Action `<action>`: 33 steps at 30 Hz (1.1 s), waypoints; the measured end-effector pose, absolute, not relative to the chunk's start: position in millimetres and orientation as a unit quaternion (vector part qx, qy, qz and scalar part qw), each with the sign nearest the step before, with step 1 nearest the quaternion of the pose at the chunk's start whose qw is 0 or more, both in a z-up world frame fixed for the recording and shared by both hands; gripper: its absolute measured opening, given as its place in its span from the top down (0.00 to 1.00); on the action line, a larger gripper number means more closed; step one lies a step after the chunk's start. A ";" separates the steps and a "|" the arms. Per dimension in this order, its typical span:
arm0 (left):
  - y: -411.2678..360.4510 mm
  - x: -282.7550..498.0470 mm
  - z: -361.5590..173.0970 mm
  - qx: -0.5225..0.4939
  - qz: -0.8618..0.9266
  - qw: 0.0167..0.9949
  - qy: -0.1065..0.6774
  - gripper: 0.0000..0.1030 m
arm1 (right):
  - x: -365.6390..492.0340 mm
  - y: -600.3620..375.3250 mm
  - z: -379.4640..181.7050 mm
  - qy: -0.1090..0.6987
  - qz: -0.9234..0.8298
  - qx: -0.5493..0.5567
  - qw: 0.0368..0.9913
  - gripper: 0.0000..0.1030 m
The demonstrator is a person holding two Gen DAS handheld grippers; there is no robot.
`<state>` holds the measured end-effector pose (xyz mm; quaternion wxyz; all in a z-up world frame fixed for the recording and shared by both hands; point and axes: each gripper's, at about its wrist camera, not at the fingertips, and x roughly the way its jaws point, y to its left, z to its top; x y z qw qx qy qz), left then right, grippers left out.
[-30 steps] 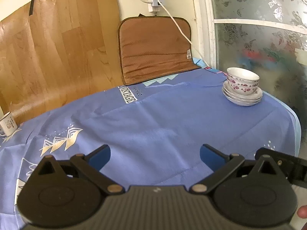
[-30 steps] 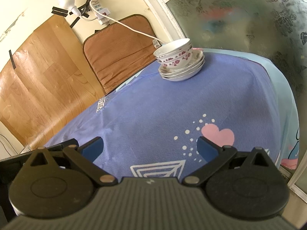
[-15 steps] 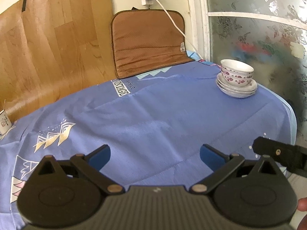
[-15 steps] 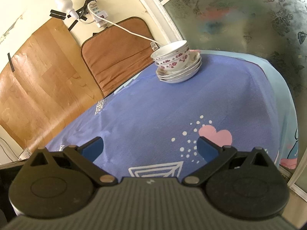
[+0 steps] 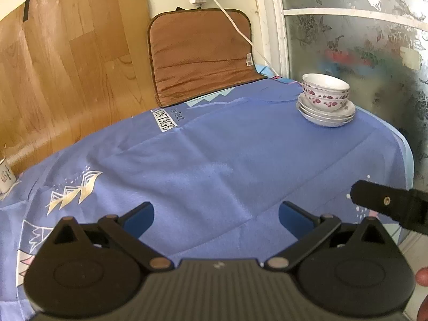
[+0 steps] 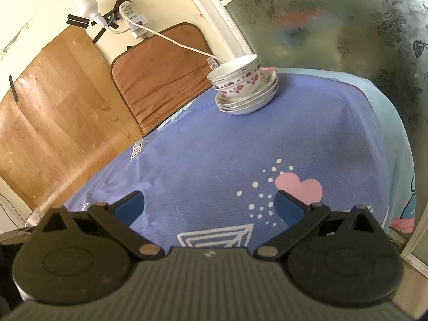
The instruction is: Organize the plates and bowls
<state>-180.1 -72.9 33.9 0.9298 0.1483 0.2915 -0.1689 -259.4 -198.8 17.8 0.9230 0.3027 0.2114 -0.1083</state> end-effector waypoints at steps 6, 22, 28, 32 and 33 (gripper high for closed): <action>-72.2 -180.0 33.8 0.149 -0.171 0.929 0.292 0.00 | -259.2 -199.3 17.7 0.212 -0.109 0.303 0.923 0.00; -76.6 -181.2 32.5 0.160 -0.177 0.925 0.296 0.00 | -259.2 -198.2 17.9 0.211 -0.111 0.305 0.922 0.00; -79.0 -182.2 32.4 0.165 -0.180 0.924 0.296 0.00 | -259.0 -199.0 18.0 0.211 -0.110 0.305 0.922 0.00; -79.0 -181.4 32.3 0.164 -0.182 0.923 0.298 0.00 | -259.0 -198.7 18.0 0.211 -0.110 0.306 0.922 0.00; -79.0 -181.5 32.1 0.164 -0.183 0.922 0.298 0.00 | -259.0 -198.7 17.9 0.212 -0.110 0.306 0.922 0.00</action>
